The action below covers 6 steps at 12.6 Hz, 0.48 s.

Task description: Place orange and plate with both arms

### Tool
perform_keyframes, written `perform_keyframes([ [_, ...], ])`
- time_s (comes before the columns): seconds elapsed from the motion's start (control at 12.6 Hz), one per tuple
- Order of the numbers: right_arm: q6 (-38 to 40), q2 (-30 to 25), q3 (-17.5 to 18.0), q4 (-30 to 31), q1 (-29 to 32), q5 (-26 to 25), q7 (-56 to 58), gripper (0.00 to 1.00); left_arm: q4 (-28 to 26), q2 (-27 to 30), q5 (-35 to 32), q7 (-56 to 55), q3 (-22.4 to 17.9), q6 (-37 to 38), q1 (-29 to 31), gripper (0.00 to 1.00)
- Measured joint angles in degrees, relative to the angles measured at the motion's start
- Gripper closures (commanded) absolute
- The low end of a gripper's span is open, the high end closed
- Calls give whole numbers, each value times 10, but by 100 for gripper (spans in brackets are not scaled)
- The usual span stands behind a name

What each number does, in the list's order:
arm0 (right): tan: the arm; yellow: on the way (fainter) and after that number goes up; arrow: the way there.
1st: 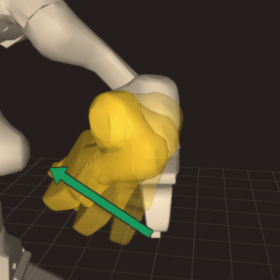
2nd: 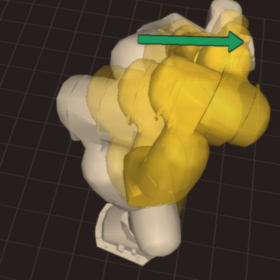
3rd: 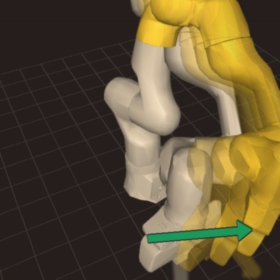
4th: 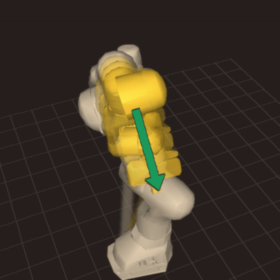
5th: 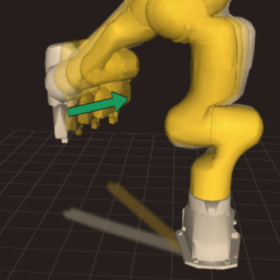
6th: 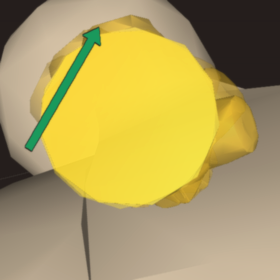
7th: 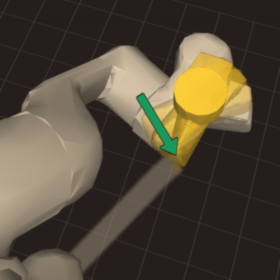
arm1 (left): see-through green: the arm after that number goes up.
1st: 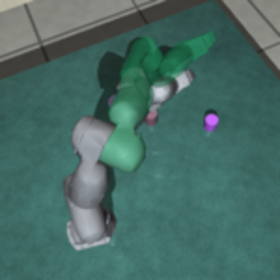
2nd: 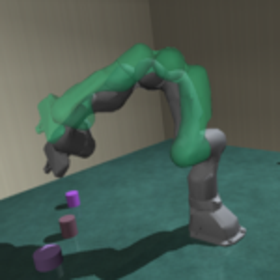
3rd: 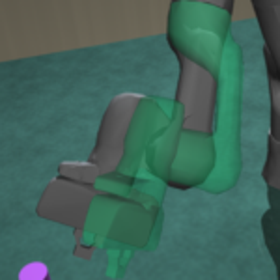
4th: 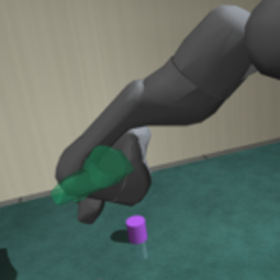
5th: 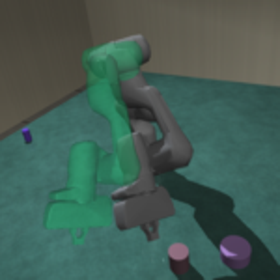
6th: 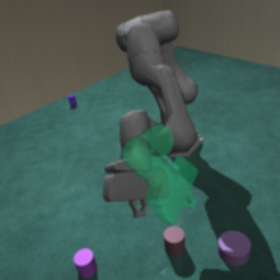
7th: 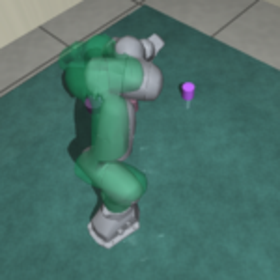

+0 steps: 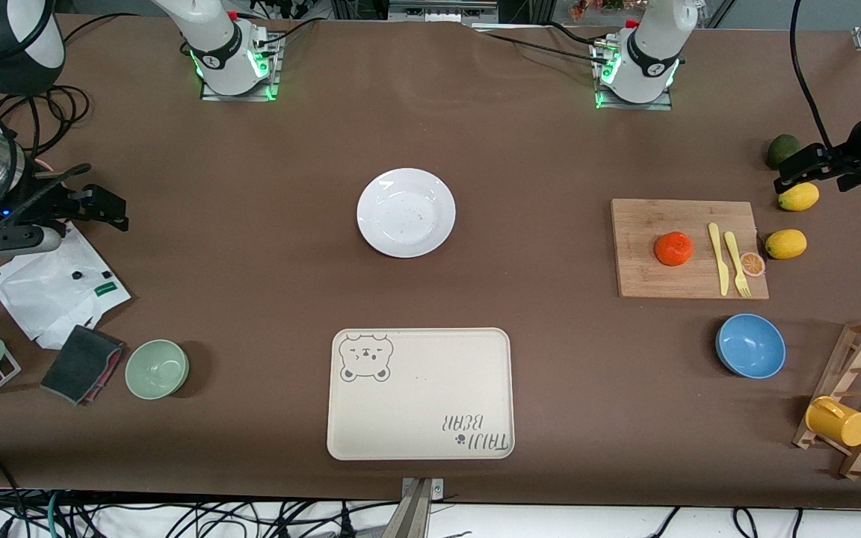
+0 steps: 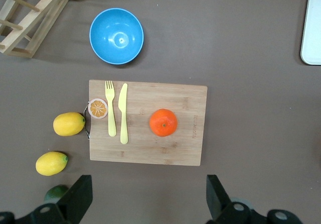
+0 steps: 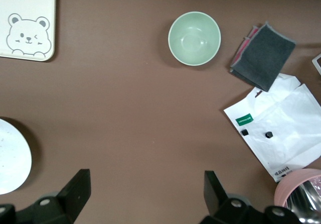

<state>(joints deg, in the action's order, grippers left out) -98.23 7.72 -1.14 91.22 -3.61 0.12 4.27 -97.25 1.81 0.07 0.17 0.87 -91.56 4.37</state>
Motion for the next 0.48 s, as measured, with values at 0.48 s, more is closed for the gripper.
perform_keyframes([
  [0.48,3,1,-1,3,5,1,-14,0,0,0,0,0,0,0,0,0],
])
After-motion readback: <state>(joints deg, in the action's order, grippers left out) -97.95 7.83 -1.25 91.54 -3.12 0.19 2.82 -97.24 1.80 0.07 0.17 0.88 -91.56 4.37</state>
